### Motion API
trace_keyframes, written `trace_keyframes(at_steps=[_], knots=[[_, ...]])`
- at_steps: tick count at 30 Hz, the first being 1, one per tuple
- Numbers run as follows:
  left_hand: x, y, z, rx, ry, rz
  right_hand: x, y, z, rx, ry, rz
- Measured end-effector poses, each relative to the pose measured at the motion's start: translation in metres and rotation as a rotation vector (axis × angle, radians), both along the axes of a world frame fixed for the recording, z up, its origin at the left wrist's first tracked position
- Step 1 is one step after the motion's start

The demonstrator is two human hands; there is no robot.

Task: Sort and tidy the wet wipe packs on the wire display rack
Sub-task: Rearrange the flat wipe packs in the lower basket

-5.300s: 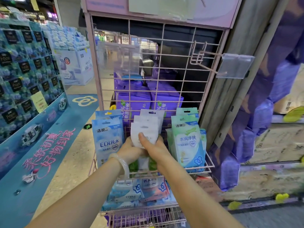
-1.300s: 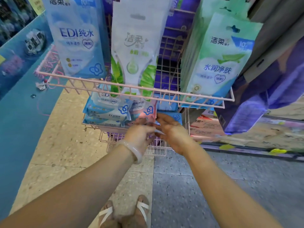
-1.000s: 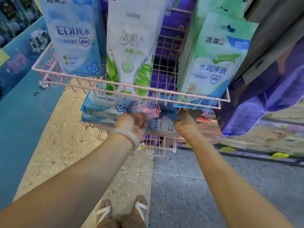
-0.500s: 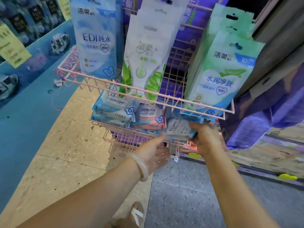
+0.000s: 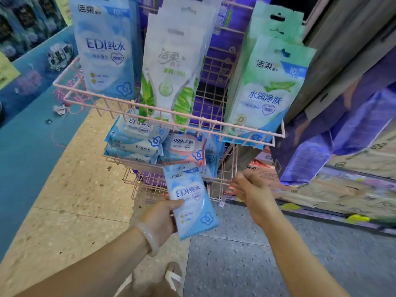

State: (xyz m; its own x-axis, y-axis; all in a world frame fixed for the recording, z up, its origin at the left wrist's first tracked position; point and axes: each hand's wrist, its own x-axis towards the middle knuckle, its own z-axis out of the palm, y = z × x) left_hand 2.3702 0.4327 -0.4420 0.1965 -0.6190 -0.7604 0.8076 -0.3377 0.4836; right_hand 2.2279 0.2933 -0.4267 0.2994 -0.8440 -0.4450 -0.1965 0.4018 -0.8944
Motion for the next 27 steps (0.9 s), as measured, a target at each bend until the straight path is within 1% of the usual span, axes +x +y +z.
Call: trace_keyframes(at_steps=[3,6,8,10,12,17,19,23,27], knots=[[0.012,0.012,0.002,-0.034,0.002,0.043,0.027,-0.023,-0.001,-0.110,0.149,0.099],[0.019,0.017,0.002,-0.056,-0.037,0.038,0.061,-0.047,-0.004,-0.234,0.274,0.120],[0.021,0.020,0.000,-0.063,-0.061,0.044,0.076,-0.057,-0.003,-0.249,0.350,0.124],[0.022,0.022,-0.002,-0.064,-0.067,0.062,0.083,-0.061,-0.002,-0.209,0.411,0.201],[0.022,0.024,-0.005,-0.072,-0.061,0.078,0.089,-0.064,-0.002,-0.193,0.427,0.235],[0.026,0.024,-0.006,-0.097,-0.058,0.102,0.100,-0.058,-0.001,-0.212,0.401,0.227],[0.026,0.022,-0.007,-0.096,-0.061,0.112,0.094,-0.058,-0.007,-0.206,0.418,0.227],[0.023,0.010,-0.004,-0.100,-0.067,0.108,0.085,-0.064,-0.021,-0.255,0.501,0.183],[0.020,-0.008,0.001,-0.124,-0.075,0.082,0.082,-0.071,-0.032,-0.284,0.520,0.188]])
